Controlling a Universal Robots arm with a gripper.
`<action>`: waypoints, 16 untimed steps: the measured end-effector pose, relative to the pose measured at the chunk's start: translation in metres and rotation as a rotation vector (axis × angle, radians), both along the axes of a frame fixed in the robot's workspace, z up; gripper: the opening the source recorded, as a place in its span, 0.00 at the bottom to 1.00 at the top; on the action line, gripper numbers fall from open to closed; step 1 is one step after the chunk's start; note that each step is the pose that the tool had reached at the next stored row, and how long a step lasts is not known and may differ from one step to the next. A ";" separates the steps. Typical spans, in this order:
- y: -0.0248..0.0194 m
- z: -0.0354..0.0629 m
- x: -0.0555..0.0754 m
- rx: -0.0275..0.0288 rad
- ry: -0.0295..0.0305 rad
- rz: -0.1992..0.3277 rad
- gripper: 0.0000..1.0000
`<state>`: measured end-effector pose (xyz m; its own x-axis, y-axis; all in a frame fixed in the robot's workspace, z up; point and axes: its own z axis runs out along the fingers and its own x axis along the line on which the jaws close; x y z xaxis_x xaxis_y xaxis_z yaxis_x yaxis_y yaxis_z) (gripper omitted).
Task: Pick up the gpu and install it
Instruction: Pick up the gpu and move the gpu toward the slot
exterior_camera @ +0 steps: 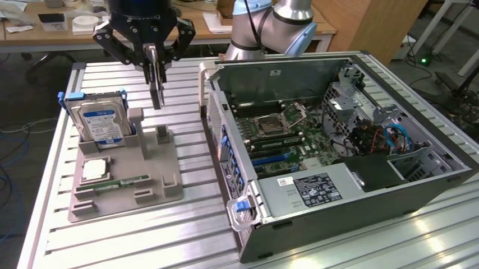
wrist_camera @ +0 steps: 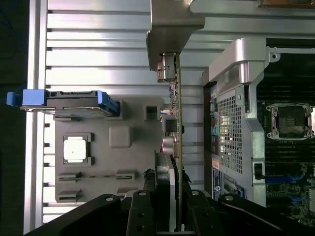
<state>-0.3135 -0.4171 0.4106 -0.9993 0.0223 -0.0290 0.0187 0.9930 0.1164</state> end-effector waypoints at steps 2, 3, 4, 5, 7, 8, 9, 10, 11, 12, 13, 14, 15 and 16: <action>0.0001 0.0000 0.000 -0.0166 0.0000 0.000 0.28; 0.0001 0.0000 0.000 -0.0213 -0.0001 0.000 0.28; 0.0001 0.0000 0.000 -0.0261 -0.0002 0.000 0.28; 0.0001 0.0004 0.000 -0.0290 0.0000 0.000 0.28; 0.0001 0.0007 0.000 -0.0281 -0.0001 0.000 0.28; 0.0002 0.0007 0.000 -0.0279 -0.0001 0.000 0.28; 0.0002 0.0007 0.000 -0.0278 -0.0002 0.000 0.28; 0.0002 0.0007 0.000 -0.0278 -0.0002 0.000 0.28; 0.0001 0.0007 0.000 -0.0278 -0.0001 0.000 0.28; 0.0002 0.0007 0.000 -0.0278 -0.0001 0.000 0.28; 0.0001 0.0007 0.000 -0.0278 -0.0001 0.000 0.28; 0.0001 0.0007 0.000 -0.0278 -0.0001 0.000 0.28; 0.0002 0.0007 0.000 -0.0278 -0.0001 0.000 0.28; 0.0001 0.0007 0.000 -0.0278 -0.0001 0.000 0.28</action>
